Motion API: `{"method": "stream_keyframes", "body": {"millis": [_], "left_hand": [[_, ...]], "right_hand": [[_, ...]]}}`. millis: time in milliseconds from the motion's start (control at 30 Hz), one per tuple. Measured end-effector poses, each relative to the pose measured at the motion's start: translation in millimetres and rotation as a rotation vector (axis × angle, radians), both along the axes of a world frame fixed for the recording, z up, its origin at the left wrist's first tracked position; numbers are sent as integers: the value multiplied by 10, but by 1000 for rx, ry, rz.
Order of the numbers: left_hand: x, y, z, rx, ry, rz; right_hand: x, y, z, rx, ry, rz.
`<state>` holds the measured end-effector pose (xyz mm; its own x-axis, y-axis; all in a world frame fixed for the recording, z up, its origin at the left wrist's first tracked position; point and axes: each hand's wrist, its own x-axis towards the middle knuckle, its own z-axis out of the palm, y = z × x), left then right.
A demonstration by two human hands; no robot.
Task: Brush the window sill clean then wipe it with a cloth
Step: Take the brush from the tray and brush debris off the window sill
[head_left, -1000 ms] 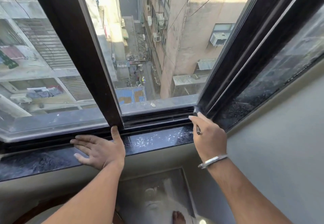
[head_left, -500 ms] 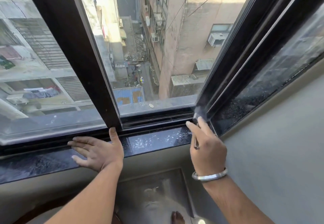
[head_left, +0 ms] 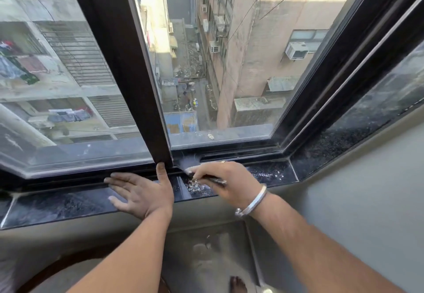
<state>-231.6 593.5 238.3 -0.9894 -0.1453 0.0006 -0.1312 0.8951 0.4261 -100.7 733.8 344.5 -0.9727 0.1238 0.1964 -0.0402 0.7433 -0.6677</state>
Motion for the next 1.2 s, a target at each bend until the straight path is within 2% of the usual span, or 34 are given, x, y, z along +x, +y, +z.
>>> {"method": "stream_keyframes", "body": {"millis": [233, 367, 500, 600, 667, 767, 867, 933, 1000, 1067, 1133, 1200], "left_hand": [[7, 8, 46, -49, -48, 4], [12, 3, 40, -68, -38, 5], [25, 15, 45, -70, -30, 7], [27, 14, 50, -65, -31, 8], [28, 9, 60, -61, -45, 5], [30, 8, 76, -57, -58, -3], [15, 12, 55, -47, -39, 1], [24, 3, 49, -41, -43, 1], [29, 8, 77, -22, -65, -19], [35, 6, 112, 18, -83, -26], [77, -66, 152, 152, -78, -41], [213, -219, 199, 331, 4, -168]], "right_hand": [[665, 976, 142, -82, -120, -285], [856, 1069, 200, 42, -186, -543], [906, 927, 286, 240, -215, -692], [915, 741, 355, 374, 12, -703], [914, 626, 339, 341, 152, -647], [967, 508, 176, 309, 86, -537], [1119, 478, -45, 364, 172, -504], [1211, 495, -146, 359, 131, -503], [1305, 510, -199, 265, 220, -544], [1369, 494, -169, 36, 444, -669], [1392, 398, -103, -310, 603, -840], [1318, 216, -39, -779, 669, -973]]}}
